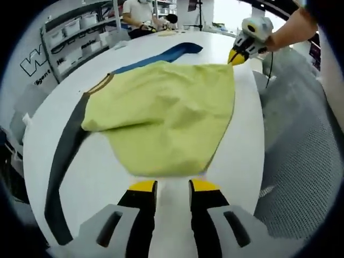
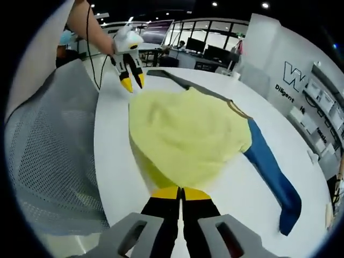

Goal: Fold the garment on the visible template until the final outline fits inside the template.

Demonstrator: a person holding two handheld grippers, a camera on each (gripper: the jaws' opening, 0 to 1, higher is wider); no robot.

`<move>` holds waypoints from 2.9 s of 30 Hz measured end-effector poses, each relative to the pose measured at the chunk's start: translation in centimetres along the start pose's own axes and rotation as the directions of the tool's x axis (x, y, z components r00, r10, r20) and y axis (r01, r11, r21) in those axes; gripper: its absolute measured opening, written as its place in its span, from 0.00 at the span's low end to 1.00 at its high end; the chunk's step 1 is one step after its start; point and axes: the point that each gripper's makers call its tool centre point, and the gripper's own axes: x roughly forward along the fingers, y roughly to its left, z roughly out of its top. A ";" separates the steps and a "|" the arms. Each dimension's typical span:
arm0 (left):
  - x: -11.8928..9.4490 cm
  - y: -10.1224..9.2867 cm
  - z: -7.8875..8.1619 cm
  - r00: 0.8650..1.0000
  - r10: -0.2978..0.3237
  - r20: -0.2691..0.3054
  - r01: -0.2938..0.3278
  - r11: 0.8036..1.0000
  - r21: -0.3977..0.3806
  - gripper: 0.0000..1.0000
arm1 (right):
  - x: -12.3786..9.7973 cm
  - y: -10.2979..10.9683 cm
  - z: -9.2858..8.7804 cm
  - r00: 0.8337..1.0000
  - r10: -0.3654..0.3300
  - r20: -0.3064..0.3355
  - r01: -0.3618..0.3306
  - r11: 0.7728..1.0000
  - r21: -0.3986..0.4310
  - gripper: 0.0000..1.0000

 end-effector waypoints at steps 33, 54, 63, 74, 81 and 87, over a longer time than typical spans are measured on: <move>0.4 -0.6 2.9 0.995 0.102 0.024 -0.102 0.995 0.020 0.05 | -5.9 -1.3 4.0 0.992 -0.089 0.088 0.093 0.994 -0.050 0.00; 3.5 -4.0 3.7 0.994 0.102 -0.048 -0.097 0.991 0.091 0.08 | -6.6 -1.6 7.1 0.985 -0.083 0.150 0.100 0.989 -0.109 0.00; 0.1 -2.8 4.5 0.996 0.084 -0.030 -0.083 0.996 0.043 0.07 | -6.4 -2.1 6.8 0.985 -0.083 0.149 0.101 0.989 -0.113 0.00; -4.3 -4.4 4.2 0.981 -0.101 -0.167 0.100 0.995 -0.013 0.07 | -5.7 -1.6 5.4 0.991 -0.066 0.117 0.080 0.990 -0.118 0.00; -3.3 -7.2 1.2 0.951 -0.191 -0.241 0.171 0.980 -0.103 0.07 | -4.1 0.7 1.6 1.000 0.004 0.011 -0.003 0.992 -0.128 0.00; -2.2 -6.8 -0.5 0.966 -0.144 -0.216 0.115 0.983 -0.143 0.07 | -2.4 2.6 -1.2 0.996 0.066 -0.053 -0.071 0.992 -0.107 0.00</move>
